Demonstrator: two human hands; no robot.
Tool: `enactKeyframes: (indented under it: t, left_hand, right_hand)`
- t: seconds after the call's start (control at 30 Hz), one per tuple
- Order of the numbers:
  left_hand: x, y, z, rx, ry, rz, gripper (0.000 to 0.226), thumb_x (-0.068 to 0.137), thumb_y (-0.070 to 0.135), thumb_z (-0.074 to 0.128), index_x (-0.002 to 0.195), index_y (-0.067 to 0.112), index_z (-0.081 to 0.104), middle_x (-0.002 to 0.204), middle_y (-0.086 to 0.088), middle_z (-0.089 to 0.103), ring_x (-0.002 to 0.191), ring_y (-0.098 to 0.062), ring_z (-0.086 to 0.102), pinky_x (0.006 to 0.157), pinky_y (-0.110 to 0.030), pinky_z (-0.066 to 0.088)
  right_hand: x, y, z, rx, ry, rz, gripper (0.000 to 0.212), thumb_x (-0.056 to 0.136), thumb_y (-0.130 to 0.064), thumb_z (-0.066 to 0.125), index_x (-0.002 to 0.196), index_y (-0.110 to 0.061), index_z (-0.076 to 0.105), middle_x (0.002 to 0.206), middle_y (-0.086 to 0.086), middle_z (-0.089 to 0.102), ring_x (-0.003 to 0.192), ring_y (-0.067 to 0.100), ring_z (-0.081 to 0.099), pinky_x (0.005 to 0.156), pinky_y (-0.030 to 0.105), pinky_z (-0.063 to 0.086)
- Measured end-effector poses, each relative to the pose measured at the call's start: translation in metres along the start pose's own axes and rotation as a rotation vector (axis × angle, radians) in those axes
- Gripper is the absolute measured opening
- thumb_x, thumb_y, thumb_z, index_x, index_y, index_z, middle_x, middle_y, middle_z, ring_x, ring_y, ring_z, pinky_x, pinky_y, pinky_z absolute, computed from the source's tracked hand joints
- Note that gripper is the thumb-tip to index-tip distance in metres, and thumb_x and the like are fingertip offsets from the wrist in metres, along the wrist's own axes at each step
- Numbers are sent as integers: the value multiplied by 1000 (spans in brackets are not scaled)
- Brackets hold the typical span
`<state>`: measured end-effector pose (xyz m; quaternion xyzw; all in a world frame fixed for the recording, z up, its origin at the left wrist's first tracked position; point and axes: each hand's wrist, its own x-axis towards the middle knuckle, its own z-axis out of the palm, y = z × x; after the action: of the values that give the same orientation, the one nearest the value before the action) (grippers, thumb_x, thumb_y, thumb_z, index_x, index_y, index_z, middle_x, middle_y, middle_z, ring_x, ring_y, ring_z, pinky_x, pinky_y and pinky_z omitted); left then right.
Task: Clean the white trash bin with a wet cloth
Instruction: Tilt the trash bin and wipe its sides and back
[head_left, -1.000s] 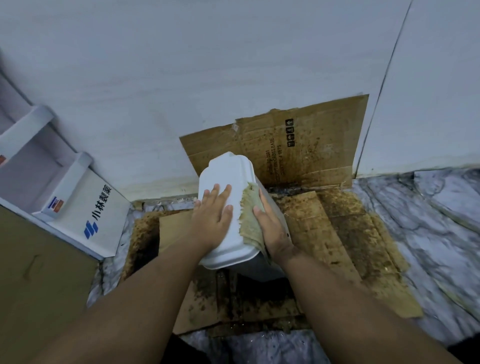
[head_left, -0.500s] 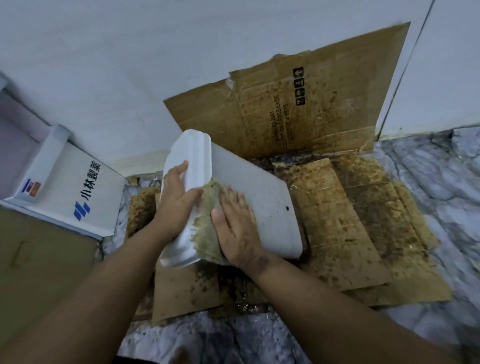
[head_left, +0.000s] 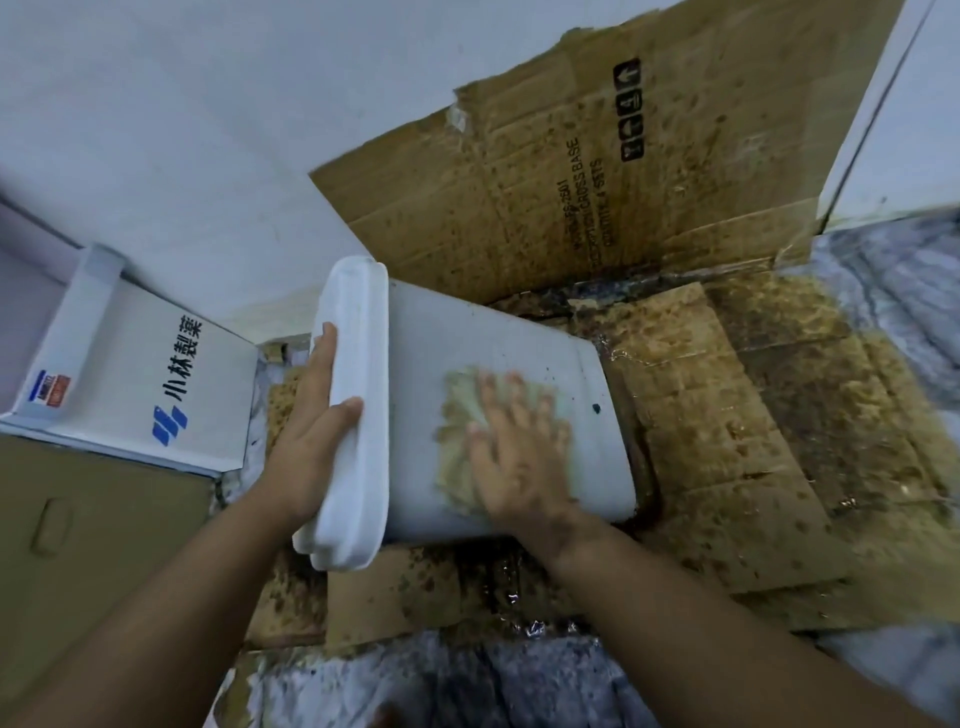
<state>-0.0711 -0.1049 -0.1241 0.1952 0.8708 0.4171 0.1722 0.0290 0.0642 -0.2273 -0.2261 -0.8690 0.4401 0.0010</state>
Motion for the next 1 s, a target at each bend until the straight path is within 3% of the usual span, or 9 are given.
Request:
enactKeyframes:
  t: [0.1, 0.2, 0.37, 0.5, 0.6, 0.67, 0.73, 0.87, 1.0]
  left_hand:
    - [3, 2, 2, -66, -5, -5, 86, 81, 48, 51, 158, 50, 14, 161, 37, 16, 150, 4, 20, 121, -33, 23]
    - [9, -2, -1, -117, 34, -38, 92, 73, 53, 54, 158, 43, 22, 160, 22, 28, 147, -8, 31, 121, -42, 29]
    - [11, -2, -6, -5, 71, -55, 80, 81, 61, 47, 155, 52, 17, 162, 17, 25, 151, -13, 24, 124, -54, 20]
    - [10, 2, 0, 62, 43, -12, 82, 85, 63, 39, 159, 49, 6, 166, 29, 7, 154, 4, 6, 127, -31, 8]
    - [12, 2, 1, 32, 35, 3, 79, 89, 56, 43, 157, 47, 5, 156, 44, 5, 141, 27, 7, 109, 2, 11]
    - [13, 4, 1, 20, 43, -5, 73, 92, 43, 44, 156, 46, 8, 152, 45, 7, 133, 35, 9, 102, 7, 13]
    - [13, 5, 1, 21, 42, -18, 72, 93, 40, 42, 155, 46, 8, 151, 45, 8, 133, 34, 9, 102, 8, 13]
    - [8, 6, 1, 39, 45, -25, 78, 90, 51, 44, 159, 47, 6, 157, 43, 6, 139, 29, 7, 106, 4, 11]
    - [9, 8, 5, 66, 35, -12, 85, 86, 62, 41, 161, 45, 5, 167, 30, 3, 152, 10, 4, 126, -27, 7]
  right_hand:
    - [5, -54, 0, 35, -31, -261, 64, 97, -53, 22, 155, -46, -3, 168, -11, -6, 153, 27, -16, 120, 56, -14]
    - [24, -21, -5, 37, -11, -341, 62, 98, -58, 30, 153, -53, 2, 167, -17, -2, 154, 21, -11, 122, 53, -9]
    - [60, 88, -16, -5, 82, 96, 64, 94, -70, 16, 154, -49, 9, 168, -7, 9, 154, 31, 2, 121, 60, -1]
    - [50, 62, -10, -40, 62, 208, 60, 101, -54, 24, 156, -45, 2, 169, -2, 3, 153, 37, -2, 119, 64, -5]
    - [36, -33, 4, 30, 30, -131, 62, 100, -51, 25, 155, -47, -2, 168, -6, -5, 153, 32, -14, 120, 57, -12]
    - [41, -63, 0, 52, 1, -311, 61, 100, -50, 24, 156, -46, 1, 168, -10, -5, 153, 27, -15, 120, 54, -14]
    - [68, -36, -6, 32, 22, -367, 55, 102, -49, 22, 155, -48, 5, 167, -13, 1, 154, 25, -7, 121, 52, -9]
    - [109, 78, -16, 2, 147, -72, 69, 99, -61, 9, 156, -28, 27, 166, 3, 22, 152, 32, 19, 123, 51, 10]
    - [103, 111, -33, 121, 96, 242, 67, 97, -55, 17, 158, -27, 20, 167, 5, 16, 152, 38, 14, 122, 57, 4]
